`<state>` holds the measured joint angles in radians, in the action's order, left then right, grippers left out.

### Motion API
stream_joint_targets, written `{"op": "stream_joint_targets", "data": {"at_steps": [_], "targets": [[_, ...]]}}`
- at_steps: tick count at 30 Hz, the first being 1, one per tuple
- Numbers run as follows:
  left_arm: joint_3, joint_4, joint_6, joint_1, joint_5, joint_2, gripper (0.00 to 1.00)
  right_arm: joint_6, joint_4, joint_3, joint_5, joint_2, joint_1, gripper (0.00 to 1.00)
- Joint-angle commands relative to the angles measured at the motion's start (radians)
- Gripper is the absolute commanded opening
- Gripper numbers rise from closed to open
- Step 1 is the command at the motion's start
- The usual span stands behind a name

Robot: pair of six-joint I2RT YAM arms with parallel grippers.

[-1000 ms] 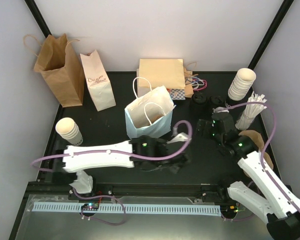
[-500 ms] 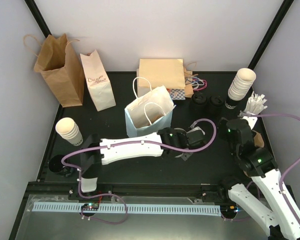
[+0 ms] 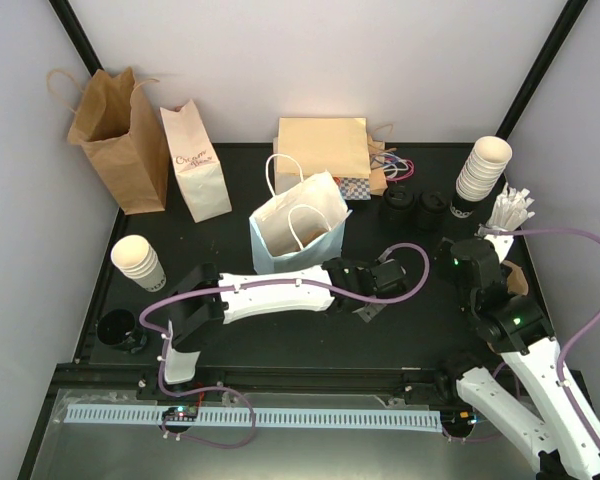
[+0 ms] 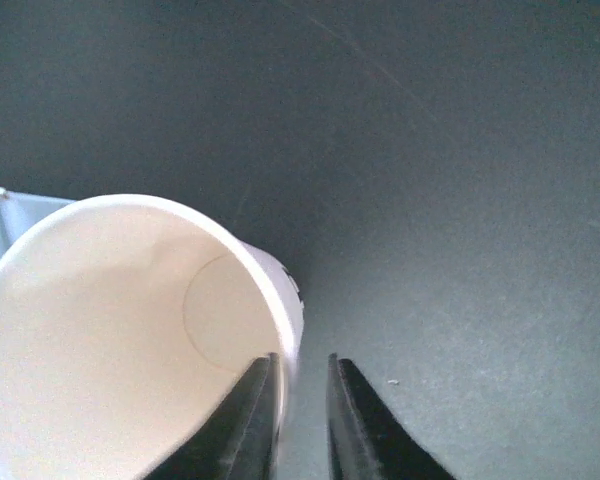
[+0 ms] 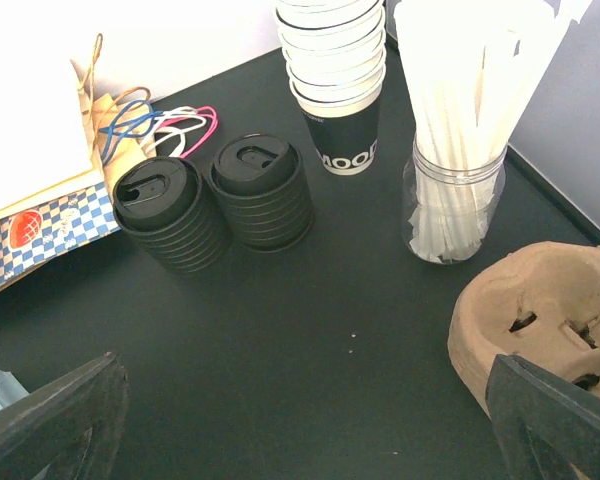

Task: Pack the takeout coffee

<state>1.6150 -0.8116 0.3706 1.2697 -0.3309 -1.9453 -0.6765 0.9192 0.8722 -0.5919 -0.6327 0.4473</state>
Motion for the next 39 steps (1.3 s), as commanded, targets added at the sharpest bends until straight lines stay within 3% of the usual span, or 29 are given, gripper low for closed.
{"op": "stream_joint_targets", "data": {"at_steps": [1,4,6,11,19,24,31,34,39], "targets": [[0.040,0.001,0.013,-0.001,0.005,-0.012,0.31,0.001,-0.029,-0.009,-0.007,0.010,-0.005,1.00],[0.069,-0.055,0.034,-0.001,-0.023,0.024,0.66,0.004,-0.030,-0.006,-0.005,0.004,-0.005,1.00],[0.097,-0.112,0.044,0.000,-0.039,0.072,0.77,0.011,-0.033,-0.002,0.000,0.002,-0.006,1.00],[0.066,-0.147,0.055,0.016,-0.087,0.314,0.80,0.104,-0.115,-0.019,0.118,0.022,-0.006,1.00],[-0.416,0.033,0.164,0.008,-0.127,0.842,0.81,0.165,-0.252,-0.112,0.247,0.073,-0.006,1.00],[-0.561,-0.033,0.289,-0.170,-0.054,1.052,0.81,0.177,-0.301,-0.152,0.294,0.051,-0.005,1.00],[-0.664,-0.022,0.270,-0.320,0.003,1.201,0.82,0.154,-0.295,-0.156,0.319,-0.027,-0.005,1.00],[-0.680,-0.020,0.240,-0.413,0.122,1.178,0.82,0.151,-0.295,-0.156,0.316,-0.053,-0.006,1.00],[-0.680,-0.035,0.187,-0.543,0.183,1.115,0.82,0.128,-0.247,-0.076,0.274,-0.219,-0.006,1.00]]}}
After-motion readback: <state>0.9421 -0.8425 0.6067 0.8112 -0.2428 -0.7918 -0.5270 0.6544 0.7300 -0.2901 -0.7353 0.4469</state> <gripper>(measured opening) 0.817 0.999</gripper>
